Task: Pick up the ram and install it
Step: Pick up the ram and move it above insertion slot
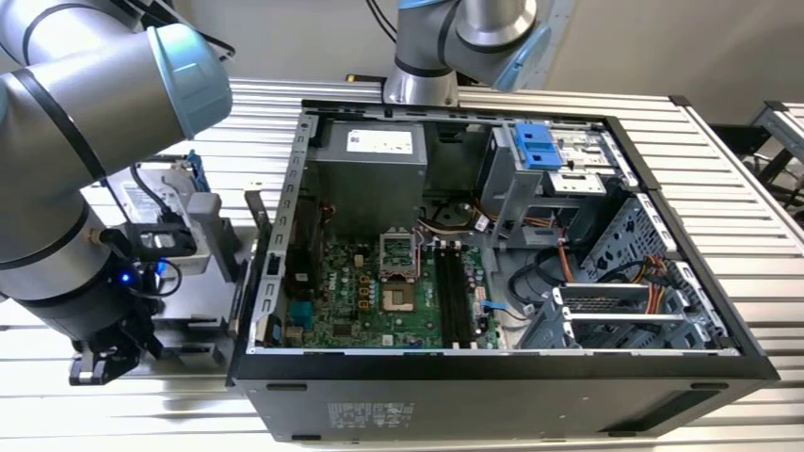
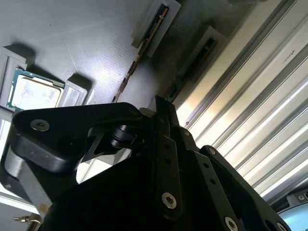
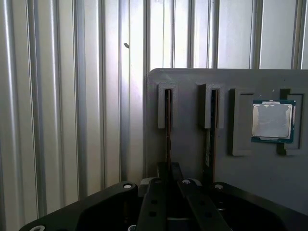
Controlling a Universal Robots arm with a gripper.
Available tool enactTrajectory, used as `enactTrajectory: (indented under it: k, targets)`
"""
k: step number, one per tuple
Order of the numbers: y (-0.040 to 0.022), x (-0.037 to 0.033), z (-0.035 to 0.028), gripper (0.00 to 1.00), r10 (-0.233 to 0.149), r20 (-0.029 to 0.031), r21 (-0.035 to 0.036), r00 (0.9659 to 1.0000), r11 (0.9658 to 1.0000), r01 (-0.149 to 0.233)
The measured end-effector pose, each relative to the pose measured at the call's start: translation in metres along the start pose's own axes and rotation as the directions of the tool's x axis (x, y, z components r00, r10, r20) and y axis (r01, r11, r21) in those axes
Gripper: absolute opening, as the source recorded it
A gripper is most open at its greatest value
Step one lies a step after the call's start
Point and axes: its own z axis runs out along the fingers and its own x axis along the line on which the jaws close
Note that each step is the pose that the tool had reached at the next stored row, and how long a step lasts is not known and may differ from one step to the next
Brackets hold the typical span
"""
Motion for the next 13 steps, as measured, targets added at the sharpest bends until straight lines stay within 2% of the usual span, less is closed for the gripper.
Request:
enactTrajectory:
  k: [4, 13]
  targets:
    - [0.0001, 0.0, -0.0008, 0.0, 0.0, 0.0, 0.0, 1.0, 1.0, 0.0]
    - [0.0002, -0.0003, -0.0153, 0.0, 0.0, 0.0001, 0.0001, 1.0, 1.0, 0.0]
